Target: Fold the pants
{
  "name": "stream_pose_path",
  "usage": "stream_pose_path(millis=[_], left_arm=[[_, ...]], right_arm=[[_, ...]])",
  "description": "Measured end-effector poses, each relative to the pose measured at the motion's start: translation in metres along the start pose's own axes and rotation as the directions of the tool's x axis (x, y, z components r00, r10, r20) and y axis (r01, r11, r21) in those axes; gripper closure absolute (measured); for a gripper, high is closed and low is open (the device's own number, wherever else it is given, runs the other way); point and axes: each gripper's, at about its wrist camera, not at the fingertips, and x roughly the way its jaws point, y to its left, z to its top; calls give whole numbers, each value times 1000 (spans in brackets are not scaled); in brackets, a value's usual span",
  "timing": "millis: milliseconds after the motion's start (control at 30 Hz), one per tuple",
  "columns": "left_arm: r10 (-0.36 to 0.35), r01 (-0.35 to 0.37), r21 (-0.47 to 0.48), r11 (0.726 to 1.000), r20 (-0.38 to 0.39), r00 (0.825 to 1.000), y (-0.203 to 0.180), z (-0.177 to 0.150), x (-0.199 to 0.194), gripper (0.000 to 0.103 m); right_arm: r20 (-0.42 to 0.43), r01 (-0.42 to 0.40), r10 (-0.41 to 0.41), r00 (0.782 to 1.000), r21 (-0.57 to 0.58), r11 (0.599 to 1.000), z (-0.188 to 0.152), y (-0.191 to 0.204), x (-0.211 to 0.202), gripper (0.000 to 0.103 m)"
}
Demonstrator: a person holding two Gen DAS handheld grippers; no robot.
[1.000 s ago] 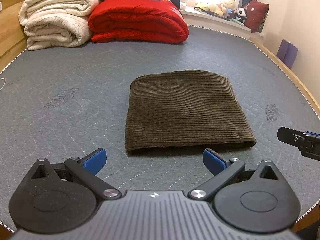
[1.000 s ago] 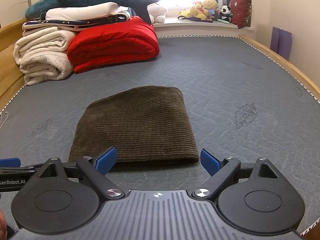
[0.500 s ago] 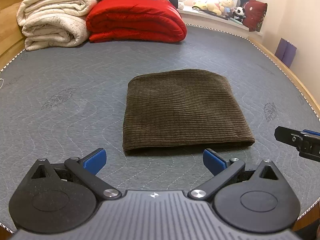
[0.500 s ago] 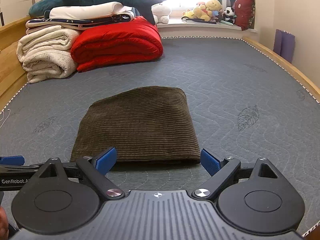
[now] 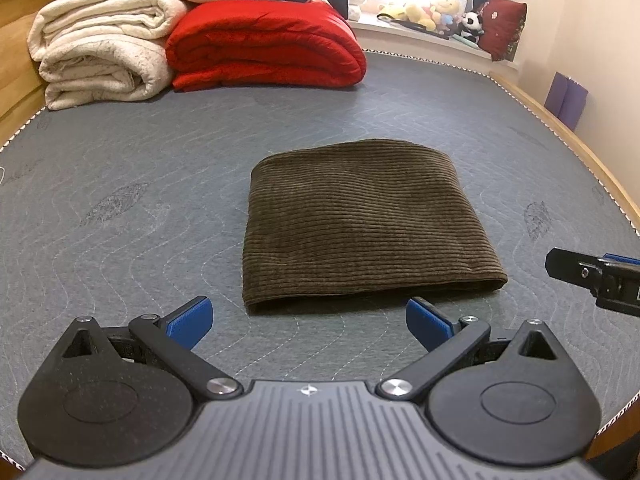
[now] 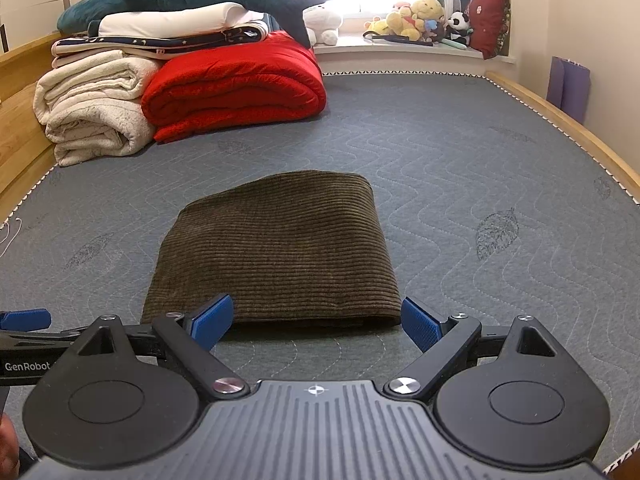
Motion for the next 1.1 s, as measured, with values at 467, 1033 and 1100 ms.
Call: stream_pose_path(millis=[467, 1033, 1100], left_arm=[[-8, 8, 17, 1000, 13, 1000, -2, 0, -2, 0], [-15, 14, 25, 1000, 19, 1000, -3, -2, -1, 0], [-15, 15, 25, 1000, 19, 1000, -3, -2, -1, 0]], right_arm=[[-4, -1, 1, 1000, -2, 1000, -1, 2, 0, 11], [-5, -4, 4, 1000, -1, 1000, -1, 1, 0, 11], [-8, -4, 4, 1000, 1, 1000, -1, 1, 1, 11]])
